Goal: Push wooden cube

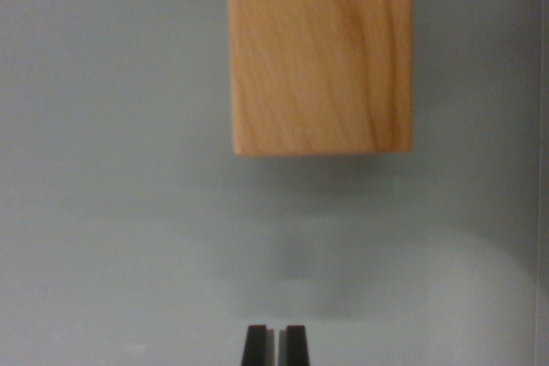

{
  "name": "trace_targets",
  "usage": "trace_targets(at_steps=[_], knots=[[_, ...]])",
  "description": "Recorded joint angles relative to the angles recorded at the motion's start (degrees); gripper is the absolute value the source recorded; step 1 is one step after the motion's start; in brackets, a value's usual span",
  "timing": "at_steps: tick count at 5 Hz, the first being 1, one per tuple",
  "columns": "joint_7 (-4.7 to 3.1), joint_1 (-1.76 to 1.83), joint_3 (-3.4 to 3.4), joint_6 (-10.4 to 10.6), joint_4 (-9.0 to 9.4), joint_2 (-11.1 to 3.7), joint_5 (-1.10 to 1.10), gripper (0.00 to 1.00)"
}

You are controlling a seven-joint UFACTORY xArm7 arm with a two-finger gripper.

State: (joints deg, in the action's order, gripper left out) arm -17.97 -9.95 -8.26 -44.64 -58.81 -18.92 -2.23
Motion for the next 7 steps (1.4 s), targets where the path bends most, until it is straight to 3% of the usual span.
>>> trace_targets(at_steps=[7], knots=[[-0.77,-0.33,-0.3,1.8,1.14,-0.79,0.02,0.0]])
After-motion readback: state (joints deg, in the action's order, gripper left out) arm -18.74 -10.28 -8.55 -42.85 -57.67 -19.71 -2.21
